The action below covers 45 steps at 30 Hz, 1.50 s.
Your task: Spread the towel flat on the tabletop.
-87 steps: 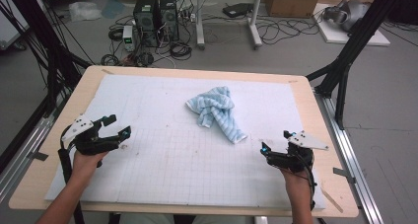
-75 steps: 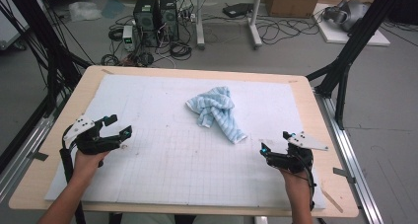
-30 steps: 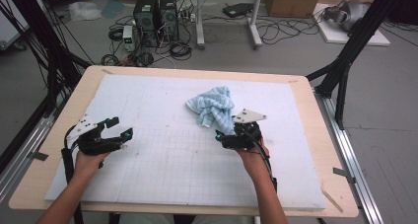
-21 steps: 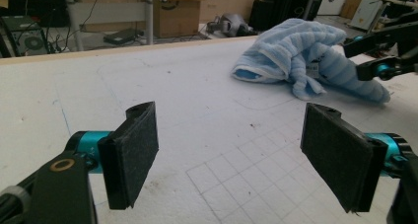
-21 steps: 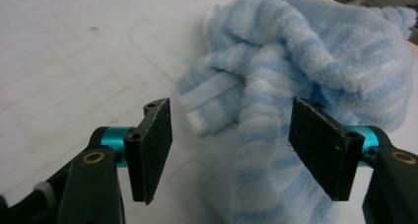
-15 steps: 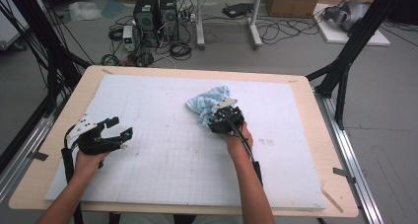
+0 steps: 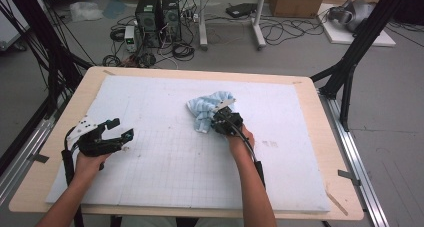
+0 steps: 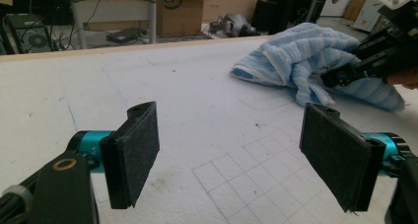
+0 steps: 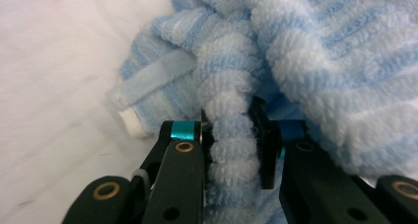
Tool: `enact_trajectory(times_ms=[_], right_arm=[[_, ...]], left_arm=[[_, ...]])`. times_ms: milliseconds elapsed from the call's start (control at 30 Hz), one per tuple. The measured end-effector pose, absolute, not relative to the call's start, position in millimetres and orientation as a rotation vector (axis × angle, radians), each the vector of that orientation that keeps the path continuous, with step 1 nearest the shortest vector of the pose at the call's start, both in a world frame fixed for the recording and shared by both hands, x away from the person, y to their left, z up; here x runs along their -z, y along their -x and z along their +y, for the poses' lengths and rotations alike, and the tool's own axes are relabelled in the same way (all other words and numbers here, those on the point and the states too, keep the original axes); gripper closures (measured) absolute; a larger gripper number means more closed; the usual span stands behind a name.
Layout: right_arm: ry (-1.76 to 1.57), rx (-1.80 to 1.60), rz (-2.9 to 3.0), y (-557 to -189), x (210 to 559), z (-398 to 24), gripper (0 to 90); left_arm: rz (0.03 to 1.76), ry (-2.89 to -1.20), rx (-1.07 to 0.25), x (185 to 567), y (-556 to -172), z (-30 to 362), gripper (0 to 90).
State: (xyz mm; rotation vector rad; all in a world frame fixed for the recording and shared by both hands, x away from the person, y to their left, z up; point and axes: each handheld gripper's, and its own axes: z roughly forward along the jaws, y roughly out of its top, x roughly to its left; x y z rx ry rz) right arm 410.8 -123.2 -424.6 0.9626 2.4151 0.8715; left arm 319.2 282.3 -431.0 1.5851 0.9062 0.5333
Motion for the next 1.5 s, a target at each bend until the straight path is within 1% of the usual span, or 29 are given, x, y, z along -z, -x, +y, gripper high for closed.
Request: enact_trajectory(times_ms=[100, 133, 167, 267, 300, 400, 567, 767, 900, 1033, 1067, 1100, 1133, 1200, 1233, 1367, 1433, 1467, 1500], right_arm=[[-0.911, -0.963, 2.458, -396, 417, -119, 79.7], [-0.911, -0.963, 2.458, -396, 417, -119, 79.7], [-0.874, -0.992, 2.473, -387, 415, -119, 79.8], [-0.867, -1.029, 2.481, -379, 414, -121, 79.8], [-0.869, -1.071, 2.488, -369, 414, -123, 79.8], [-0.876, -1.09, 2.51, -361, 412, -125, 79.8], [-0.816, -1.158, 2.521, -336, 402, -123, 80.2], [-0.805, -1.201, 2.555, -318, 406, -125, 80.2], [-0.733, -1.258, 2.589, -297, 407, -130, 80.2], [-0.683, -1.265, 2.606, -287, 406, -133, 80.2], [-0.673, -1.256, 2.605, -282, 407, -135, 79.1], [-0.666, -1.239, 2.595, -280, 408, -137, 70.8], [-0.666, -1.239, 2.595, -280, 408, -137, 70.8], [-0.697, -1.258, 2.57, -280, 408, -141, 59.8], [-0.715, -1.288, 2.544, -280, 407, -146, 50.7], [-0.703, -1.288, 2.519, -277, 401, -155, 47.1], [-0.72, -1.287, 2.478, -275, 395, -169, 44.8], [-0.72, -1.287, 2.478, -275, 395, -169, 44.8], [-0.738, -1.28, 2.449, -276, 394, -178, 44.9]], left_arm=[[0.903, -1.586, -0.537, 430, -319, 282, 23.4], [0.904, -1.586, -0.539, 430, -319, 282, 23.4], [0.906, -1.583, -0.539, 430, -318, 283, 23.4], [0.907, -1.582, -0.54, 430, -319, 283, 23.4], [0.903, -1.586, -0.54, 430, -319, 282, 23.5], [0.903, -1.586, -0.537, 430, -318, 282, 23.5], [0.901, -1.591, -0.539, 430, -318, 281, 23.5], [0.899, -1.591, -0.538, 429, -318, 281, 23.5], [0.895, -1.596, -0.535, 429, -318, 280, 23.9], [0.881, -1.604, -0.522, 429, -317, 277, 24.9], [0.876, -1.61, -0.52, 429, -317, 277, 26.0], [0.871, -1.614, -0.512, 428, -317, 275, 26.3], [0.869, -1.612, -0.509, 428, -317, 274, 26.3], [0.849, -1.626, -0.496, 427, -316, 269, 26.6], [0.843, -1.629, -0.489, 427, -316, 267, 27.3], [0.805, -1.633, -0.451, 425, -315, 258, 28.6], [0.789, -1.643, -0.432, 424, -316, 253, 29.7], [0.781, -1.647, -0.422, 424, -317, 250, 29.7], [0.77, -1.655, -0.409, 423, -317, 248, 31.1]])
